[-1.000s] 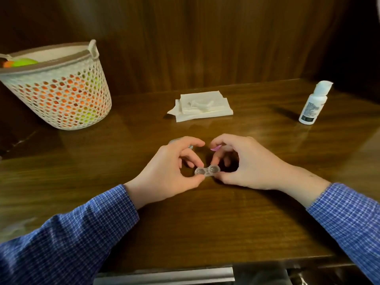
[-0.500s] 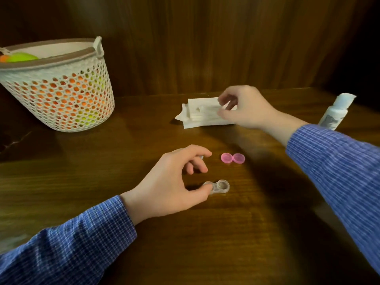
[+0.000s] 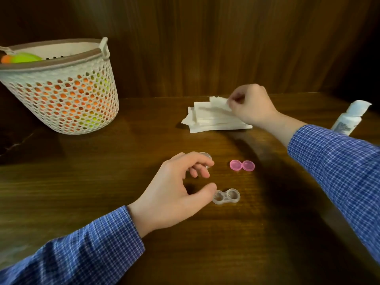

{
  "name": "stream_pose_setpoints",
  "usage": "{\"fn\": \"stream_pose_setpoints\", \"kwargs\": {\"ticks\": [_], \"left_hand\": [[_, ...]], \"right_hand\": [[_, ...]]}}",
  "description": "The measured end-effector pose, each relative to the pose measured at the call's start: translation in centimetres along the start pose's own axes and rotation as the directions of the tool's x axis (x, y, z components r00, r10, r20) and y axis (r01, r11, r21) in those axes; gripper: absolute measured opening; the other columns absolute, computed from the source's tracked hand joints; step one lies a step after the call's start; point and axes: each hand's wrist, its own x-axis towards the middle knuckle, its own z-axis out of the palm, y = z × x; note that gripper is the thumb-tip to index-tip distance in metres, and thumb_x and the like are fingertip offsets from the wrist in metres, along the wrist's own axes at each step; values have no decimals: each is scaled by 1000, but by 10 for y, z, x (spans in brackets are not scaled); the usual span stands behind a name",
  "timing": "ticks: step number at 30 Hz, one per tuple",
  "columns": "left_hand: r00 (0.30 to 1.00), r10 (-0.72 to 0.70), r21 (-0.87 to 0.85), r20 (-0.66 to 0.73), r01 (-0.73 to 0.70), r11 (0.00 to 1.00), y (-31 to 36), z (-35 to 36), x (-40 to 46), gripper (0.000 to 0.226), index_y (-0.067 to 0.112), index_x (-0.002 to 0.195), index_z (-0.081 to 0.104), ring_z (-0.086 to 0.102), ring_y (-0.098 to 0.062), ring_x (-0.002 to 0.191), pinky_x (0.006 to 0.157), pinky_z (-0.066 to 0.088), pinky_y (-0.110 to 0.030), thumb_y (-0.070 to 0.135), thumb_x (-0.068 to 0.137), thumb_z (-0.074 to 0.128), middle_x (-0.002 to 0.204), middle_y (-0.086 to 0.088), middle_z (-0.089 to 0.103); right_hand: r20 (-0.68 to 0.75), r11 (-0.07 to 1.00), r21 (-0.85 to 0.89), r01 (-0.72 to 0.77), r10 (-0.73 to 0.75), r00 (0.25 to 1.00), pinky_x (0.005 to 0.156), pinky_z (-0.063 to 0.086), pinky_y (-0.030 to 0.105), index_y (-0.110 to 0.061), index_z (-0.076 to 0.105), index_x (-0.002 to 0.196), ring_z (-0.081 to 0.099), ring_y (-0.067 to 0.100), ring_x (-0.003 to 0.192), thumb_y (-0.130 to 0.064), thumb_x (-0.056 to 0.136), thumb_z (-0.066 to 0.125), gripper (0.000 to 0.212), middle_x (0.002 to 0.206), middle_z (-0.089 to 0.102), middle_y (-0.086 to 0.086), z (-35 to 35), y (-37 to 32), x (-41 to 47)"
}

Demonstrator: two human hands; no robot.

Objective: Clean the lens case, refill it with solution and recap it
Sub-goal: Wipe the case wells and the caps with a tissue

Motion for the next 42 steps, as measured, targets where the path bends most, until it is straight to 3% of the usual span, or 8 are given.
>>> {"fn": "stream_pose_setpoints", "kwargs": {"ticks": [4, 8, 14, 20, 24, 30, 36, 42], "left_hand": [[990, -77, -140, -114, 61, 988, 1, -5, 5, 31, 28, 123, 64, 66, -10, 95, 77, 58, -25, 26, 93, 70, 100, 15, 68], [944, -290, -321, -155, 229, 919, 20, -13, 18, 52, 30, 136, 50, 71, -1, 97, 71, 59, -17, 46, 90, 69, 110, 15, 69], [916, -402, -393, -9, 367, 843, 53, 1, 25, 23, 30, 110, 73, 69, -15, 96, 68, 56, -19, 46, 100, 59, 110, 13, 69], [892, -447, -474, -59, 369, 799, 48, 14, 20, 16, 22, 99, 77, 63, -18, 105, 72, 54, -22, 31, 100, 64, 107, 4, 69], [907, -415, -446, -72, 342, 827, 43, 16, 23, 12, 20, 101, 77, 67, -16, 89, 61, 51, -22, 26, 98, 67, 89, 10, 75], [891, -438, -645, 114, 402, 650, 40, 18, 26, 28, 11, 119, 68, 52, -8, 59, 51, 43, -19, 30, 100, 61, 89, -3, 67], [888, -420, -697, 185, 420, 581, 37, 15, 24, 50, 7, 134, 60, 55, -8, 61, 56, 49, -20, 26, 89, 64, 92, -6, 62], [869, -360, -794, 339, 469, 386, 37, 16, 22, 30, 1, 123, 67, 50, -6, 56, 53, 45, -17, 19, 103, 54, 77, 1, 59]], "right_hand": [[-81, 941, 306, -146, 178, 981, 59, 47, 18, -17, 73, 84, 62, 8, 76, -17, 96, 62, 16, 84, 67, -5, -24, -19, -5], [292, 654, 681, -331, 172, 941, 56, 56, 23, -13, 74, 71, 67, 17, 72, -20, 81, 69, 13, 79, 68, 3, -57, -46, -45], [590, 638, 624, -450, -8, 807, 58, 53, 30, -10, 77, 82, 69, 31, 74, -14, 92, 65, 17, 84, 74, 25, -66, -55, -128], [551, 510, 718, -474, 1, 835, 57, 56, 19, -11, 72, 105, 73, 14, 69, -23, 99, 62, 17, 83, 78, 6, -65, -52, -153], [523, 602, 698, -388, -57, 850, 60, 54, 20, -21, 61, 123, 73, 14, 79, -18, 92, 73, 33, 91, 80, 2, -56, -48, -159], [468, 466, 808, -361, -135, 873, 64, 57, 24, -17, 62, 116, 70, 16, 78, -5, 90, 72, 31, 85, 76, 5, -47, -36, -160], [467, 318, 862, -394, -200, 861, 63, 56, 22, -20, 74, 96, 63, 17, 72, -9, 84, 71, 16, 89, 73, 0, -46, -31, -160], [379, 391, 893, -224, -386, 841, 82, 58, 28, -17, 75, 113, 69, 15, 91, 10, 88, 62, 40, 100, 73, 4, -54, -31, -164]]}}
